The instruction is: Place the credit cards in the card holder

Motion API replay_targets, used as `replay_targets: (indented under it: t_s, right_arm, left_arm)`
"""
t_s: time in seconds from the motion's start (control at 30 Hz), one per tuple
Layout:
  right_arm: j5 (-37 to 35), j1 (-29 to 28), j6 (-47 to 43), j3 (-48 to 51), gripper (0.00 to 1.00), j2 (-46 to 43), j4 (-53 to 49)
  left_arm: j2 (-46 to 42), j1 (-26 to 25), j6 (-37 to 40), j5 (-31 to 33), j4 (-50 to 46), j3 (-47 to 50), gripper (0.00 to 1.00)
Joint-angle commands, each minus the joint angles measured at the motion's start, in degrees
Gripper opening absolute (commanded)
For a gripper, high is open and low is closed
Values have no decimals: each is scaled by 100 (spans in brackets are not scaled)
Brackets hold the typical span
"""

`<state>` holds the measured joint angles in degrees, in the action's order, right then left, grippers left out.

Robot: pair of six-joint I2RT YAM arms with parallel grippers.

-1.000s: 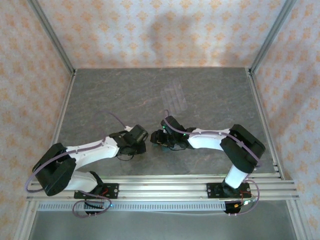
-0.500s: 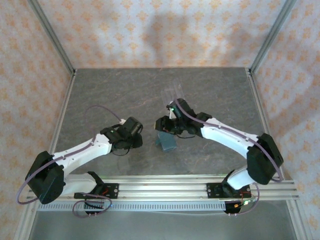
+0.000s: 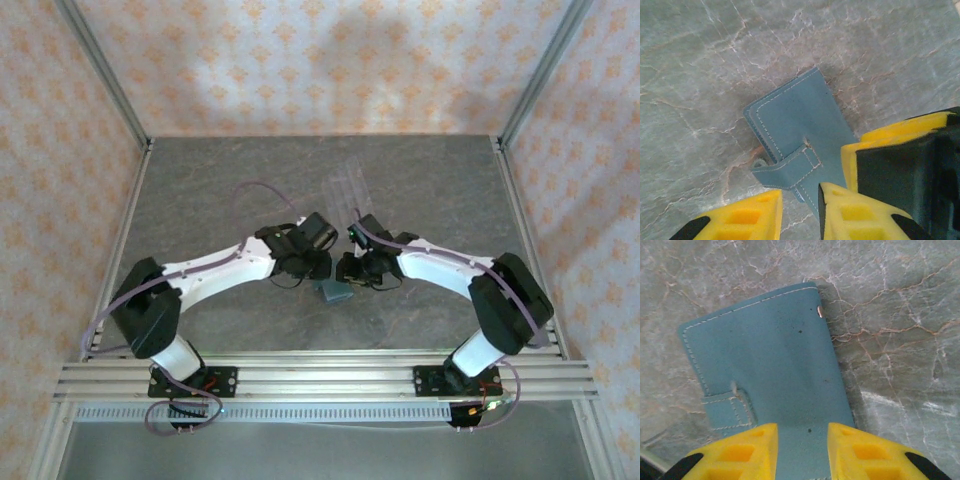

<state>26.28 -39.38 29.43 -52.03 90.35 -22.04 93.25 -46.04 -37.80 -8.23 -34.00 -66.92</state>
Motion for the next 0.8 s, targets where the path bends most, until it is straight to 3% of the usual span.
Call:
replay_targets:
  t_s: [0.0,0.23,0.5,0.77]
  right_arm:
    - [-558,-220,-222,-57,33,258,-43]
    - [-939,-404,-313,-81,43,487,-131]
    - [-156,-23,-106,304,50,-21,328]
    - [254,7,-63,125,51,128,474]
  left_arm:
    - [288,-1,89,14,-231,-129,23]
    - [616,-1,18,181,-114,151,21]
    - [505,16,-195,123,472,857,18]
    - [509,51,-213,240,517,944,16]
